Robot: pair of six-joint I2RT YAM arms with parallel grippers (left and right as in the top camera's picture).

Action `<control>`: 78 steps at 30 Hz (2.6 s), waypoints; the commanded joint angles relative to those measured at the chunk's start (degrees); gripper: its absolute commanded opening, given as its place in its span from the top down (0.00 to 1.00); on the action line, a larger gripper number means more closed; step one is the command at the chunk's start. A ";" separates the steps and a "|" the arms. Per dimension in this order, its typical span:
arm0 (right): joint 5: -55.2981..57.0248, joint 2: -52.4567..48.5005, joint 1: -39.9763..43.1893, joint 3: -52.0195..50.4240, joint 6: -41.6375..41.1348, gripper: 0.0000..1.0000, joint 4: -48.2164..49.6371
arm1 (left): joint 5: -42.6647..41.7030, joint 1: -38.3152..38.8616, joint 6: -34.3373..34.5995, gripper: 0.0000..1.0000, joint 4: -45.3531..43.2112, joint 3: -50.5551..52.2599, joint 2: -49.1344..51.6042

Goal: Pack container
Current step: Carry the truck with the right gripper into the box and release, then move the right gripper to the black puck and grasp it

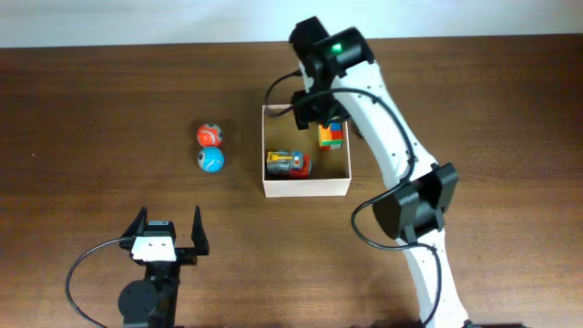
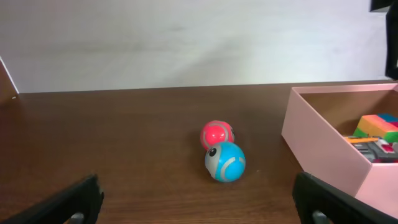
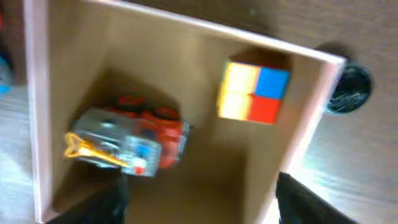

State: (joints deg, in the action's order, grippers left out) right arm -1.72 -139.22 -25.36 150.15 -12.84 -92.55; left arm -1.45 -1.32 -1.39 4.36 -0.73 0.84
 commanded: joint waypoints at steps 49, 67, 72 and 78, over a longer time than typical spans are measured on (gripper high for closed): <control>0.68 -5.66 16.37 -11.91 -29.99 0.01 10.01 | 0.22 -0.35 -0.85 0.01 0.28 0.22 -0.50; -0.33 -6.32 17.53 -15.32 -31.85 0.01 15.32 | 0.22 -0.35 -0.85 0.01 0.28 0.22 -0.50; -3.21 -6.73 18.75 -16.81 -31.85 0.01 15.52 | 0.22 -0.35 -0.85 0.01 0.26 0.22 -0.50; -3.28 -6.78 18.58 -18.95 -31.85 0.01 16.50 | 0.22 -0.35 -0.85 0.01 0.28 0.22 -0.50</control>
State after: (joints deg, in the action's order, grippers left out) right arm -4.19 -144.62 -6.68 132.31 -43.86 -76.58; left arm -1.45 -1.32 -1.39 4.36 -0.73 0.84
